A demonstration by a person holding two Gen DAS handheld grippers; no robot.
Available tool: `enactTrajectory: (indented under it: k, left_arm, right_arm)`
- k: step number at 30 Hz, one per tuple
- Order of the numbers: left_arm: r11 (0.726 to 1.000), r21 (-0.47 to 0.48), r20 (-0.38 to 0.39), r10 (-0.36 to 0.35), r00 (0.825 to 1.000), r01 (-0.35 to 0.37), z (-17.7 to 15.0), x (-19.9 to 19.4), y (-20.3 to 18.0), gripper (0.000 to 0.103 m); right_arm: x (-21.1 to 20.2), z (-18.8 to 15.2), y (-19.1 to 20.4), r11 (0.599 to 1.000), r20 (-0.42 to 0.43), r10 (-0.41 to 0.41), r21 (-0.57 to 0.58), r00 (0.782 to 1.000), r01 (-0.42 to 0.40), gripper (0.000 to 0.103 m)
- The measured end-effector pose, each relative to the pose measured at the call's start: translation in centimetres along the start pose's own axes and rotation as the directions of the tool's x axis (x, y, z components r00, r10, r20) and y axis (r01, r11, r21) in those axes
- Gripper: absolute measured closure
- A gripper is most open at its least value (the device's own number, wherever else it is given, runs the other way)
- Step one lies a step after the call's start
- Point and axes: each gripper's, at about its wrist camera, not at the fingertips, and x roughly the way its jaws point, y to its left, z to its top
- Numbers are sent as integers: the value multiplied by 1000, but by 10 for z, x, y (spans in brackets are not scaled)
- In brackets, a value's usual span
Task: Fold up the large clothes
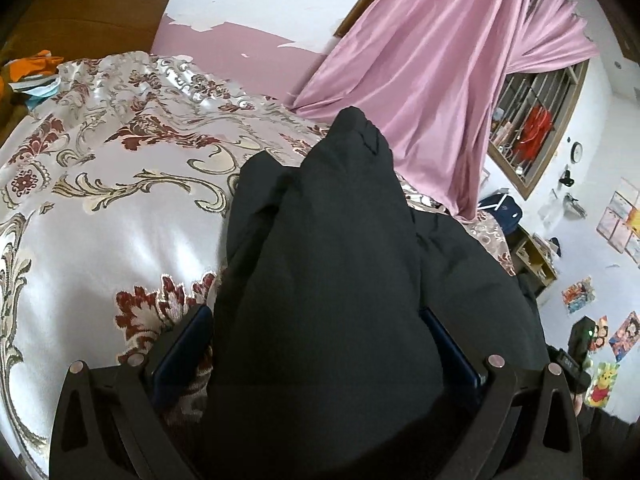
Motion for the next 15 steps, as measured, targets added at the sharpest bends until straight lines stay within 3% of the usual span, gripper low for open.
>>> enactTrajectory:
  k: [5,11,15]
  left_arm:
    - [999,-15,6,-28,1000,29,1,1,5,0]
    - [999,-15,16,-39,999,40,1,0,7,0]
    - [996,-16,22,-89,996,89,0,-2,10,0]
  right_arm:
    - [3,5,-1,1000,-34,3,8,999,-3,1]
    - [6,0,7,999,-15,-32,-10,999,32,1]
    - [4,-4,9,998,2,-58,-17,998,58,1]
